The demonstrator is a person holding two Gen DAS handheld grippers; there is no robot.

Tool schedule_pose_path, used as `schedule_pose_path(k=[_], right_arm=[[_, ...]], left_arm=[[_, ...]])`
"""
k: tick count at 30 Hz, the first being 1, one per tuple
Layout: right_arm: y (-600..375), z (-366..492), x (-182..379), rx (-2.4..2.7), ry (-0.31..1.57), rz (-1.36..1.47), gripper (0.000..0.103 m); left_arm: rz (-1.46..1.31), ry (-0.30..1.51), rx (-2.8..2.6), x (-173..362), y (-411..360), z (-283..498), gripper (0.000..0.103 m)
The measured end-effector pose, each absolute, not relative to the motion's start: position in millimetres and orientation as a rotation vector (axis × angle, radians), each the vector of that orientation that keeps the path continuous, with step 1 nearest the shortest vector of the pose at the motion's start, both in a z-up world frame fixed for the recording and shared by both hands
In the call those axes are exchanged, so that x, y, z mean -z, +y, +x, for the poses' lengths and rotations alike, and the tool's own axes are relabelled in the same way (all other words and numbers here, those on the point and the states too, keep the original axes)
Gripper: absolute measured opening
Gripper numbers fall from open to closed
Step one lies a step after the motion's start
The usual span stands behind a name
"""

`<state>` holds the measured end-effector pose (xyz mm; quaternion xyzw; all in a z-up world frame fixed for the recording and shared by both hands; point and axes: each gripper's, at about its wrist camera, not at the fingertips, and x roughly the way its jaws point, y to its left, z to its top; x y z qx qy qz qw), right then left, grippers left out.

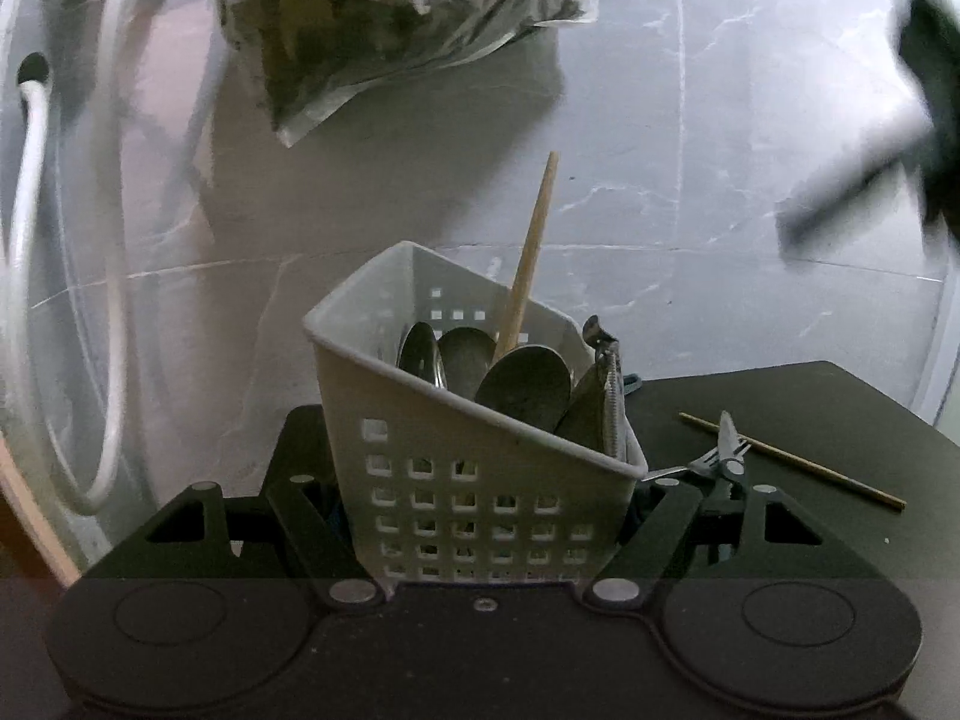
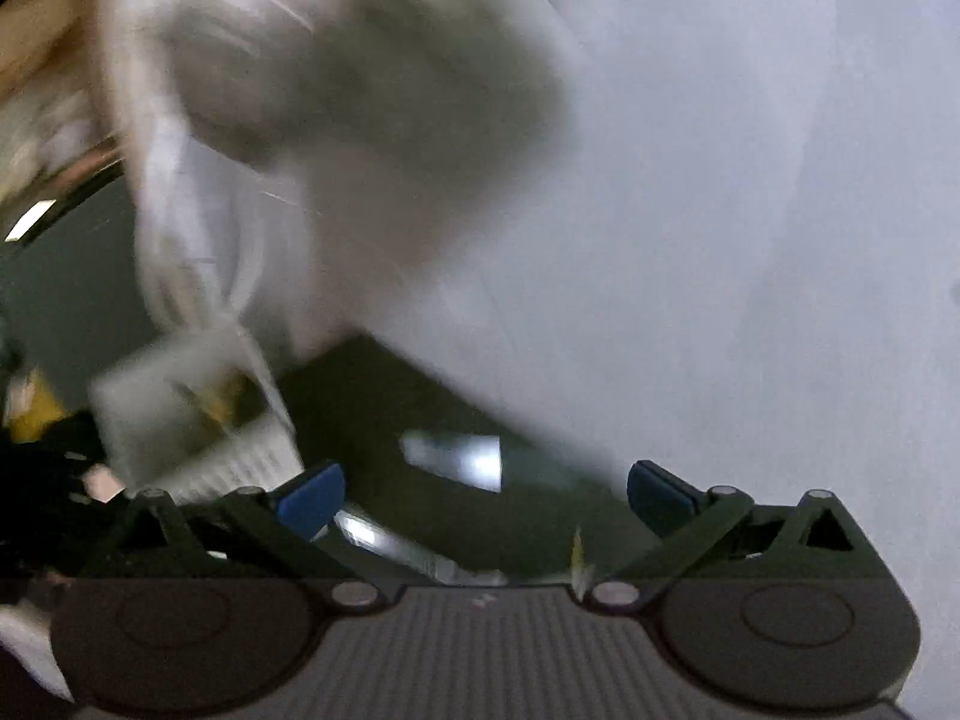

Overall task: Organize utensils
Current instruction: 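Reach the right tool to the table and grasp the silver fork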

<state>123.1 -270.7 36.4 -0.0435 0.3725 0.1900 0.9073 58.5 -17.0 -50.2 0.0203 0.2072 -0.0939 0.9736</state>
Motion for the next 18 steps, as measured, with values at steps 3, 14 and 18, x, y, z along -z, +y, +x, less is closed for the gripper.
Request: schedule_pose_path(k=[3,14,18], right_arm=[[-272,137,20,-0.378,0.799,-0.124,0.101],[-225,260,54,-0.82,0.774,-0.35,0.097],[-221,287,58,-0.918,0.82,-0.498,0.097]], left_arm=[[0.041,0.429,0.161,49,-21,58,0.077],[0.033,0.441,0.077,46,-38,61,0.077],[0.026,0.435,0.054,47,-42,60,0.077]])
